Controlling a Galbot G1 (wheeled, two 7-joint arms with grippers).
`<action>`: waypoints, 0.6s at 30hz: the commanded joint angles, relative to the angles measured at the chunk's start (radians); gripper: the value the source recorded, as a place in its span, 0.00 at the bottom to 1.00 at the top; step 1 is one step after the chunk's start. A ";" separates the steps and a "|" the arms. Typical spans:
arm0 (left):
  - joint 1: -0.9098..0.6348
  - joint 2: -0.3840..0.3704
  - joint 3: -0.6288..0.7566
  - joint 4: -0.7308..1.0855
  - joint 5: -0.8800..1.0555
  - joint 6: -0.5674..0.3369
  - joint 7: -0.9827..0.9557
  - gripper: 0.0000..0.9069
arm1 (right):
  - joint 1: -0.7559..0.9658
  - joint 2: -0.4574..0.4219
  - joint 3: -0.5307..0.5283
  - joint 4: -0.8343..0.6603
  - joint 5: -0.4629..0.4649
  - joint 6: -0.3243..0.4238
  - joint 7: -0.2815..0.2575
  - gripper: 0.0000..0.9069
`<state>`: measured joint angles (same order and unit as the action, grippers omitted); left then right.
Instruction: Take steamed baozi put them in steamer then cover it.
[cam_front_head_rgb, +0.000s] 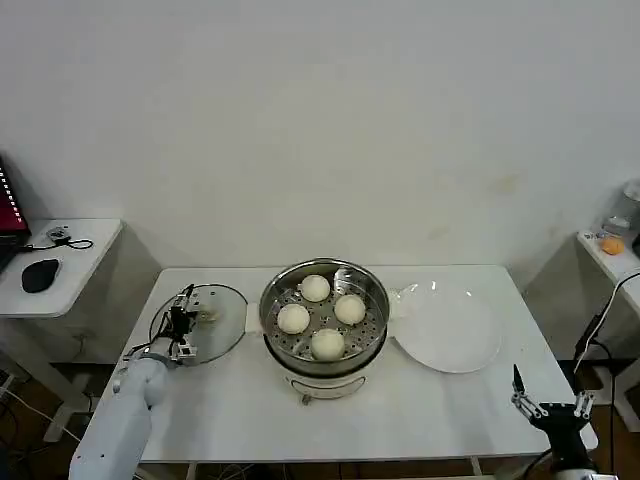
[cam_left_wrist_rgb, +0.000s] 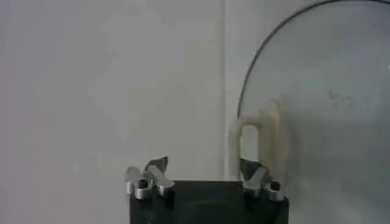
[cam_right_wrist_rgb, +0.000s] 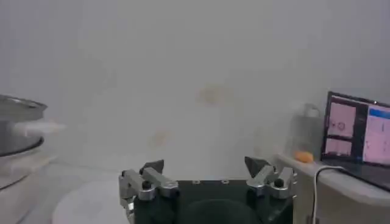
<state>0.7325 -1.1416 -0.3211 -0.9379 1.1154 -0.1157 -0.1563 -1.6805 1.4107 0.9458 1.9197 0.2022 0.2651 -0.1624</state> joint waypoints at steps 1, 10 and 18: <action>-0.005 -0.002 -0.010 0.005 0.008 -0.014 -0.006 0.00 | 0.004 -0.002 -0.001 -0.009 0.002 0.000 0.000 1.00; 0.090 0.012 -0.080 -0.131 0.070 -0.044 -0.072 0.00 | 0.013 -0.012 -0.019 -0.012 -0.006 0.000 0.001 1.00; 0.281 0.073 -0.149 -0.428 0.064 0.068 -0.087 0.00 | 0.018 -0.009 -0.035 -0.009 -0.009 0.000 0.001 1.00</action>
<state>0.8258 -1.1180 -0.3969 -1.0589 1.1582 -0.1325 -0.2173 -1.6637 1.4022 0.9213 1.9102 0.1977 0.2650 -0.1619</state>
